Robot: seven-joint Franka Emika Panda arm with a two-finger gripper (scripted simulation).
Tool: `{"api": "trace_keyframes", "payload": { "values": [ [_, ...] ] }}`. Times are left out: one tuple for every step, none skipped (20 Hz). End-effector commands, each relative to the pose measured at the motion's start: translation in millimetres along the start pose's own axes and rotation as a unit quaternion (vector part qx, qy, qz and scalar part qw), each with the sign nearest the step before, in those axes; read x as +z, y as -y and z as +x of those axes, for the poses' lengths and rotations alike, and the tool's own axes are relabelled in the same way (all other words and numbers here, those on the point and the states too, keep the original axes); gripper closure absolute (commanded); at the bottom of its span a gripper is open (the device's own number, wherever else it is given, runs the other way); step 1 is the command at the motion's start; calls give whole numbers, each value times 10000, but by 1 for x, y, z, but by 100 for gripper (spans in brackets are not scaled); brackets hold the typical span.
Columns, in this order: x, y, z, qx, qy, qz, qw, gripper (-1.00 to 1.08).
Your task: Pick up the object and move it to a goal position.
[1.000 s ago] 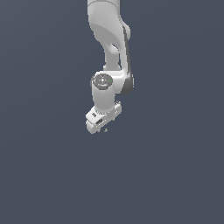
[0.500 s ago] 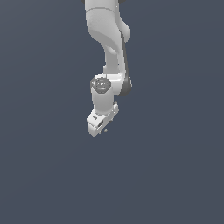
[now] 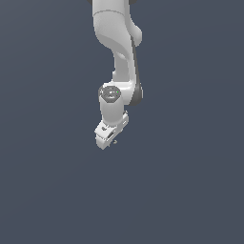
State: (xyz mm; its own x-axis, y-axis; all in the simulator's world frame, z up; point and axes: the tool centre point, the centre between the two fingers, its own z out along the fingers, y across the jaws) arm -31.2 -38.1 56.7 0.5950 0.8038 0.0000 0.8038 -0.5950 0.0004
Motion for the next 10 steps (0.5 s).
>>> {"api": "trace_keyframes", "payload": {
  "values": [
    [6,0,0,-3,2,3,10000,-92],
    [9,1,0,-6,2,3,10000,-92],
    [14,1,0,-6,2,3,10000,-92],
    [18,1,0,-11,2,3,10000,-92],
    [24,1,0,-15,1,3,10000,-92],
    [29,1,-1,-15,1,3,10000,-92],
    [34,1,-1,-19,1,2,10000,-92],
    [38,1,-1,-19,1,2,10000,-92],
    [41,1,-1,-23,1,2,10000,-92],
    [44,1,-1,-23,1,2,10000,-92]
  ]
}}
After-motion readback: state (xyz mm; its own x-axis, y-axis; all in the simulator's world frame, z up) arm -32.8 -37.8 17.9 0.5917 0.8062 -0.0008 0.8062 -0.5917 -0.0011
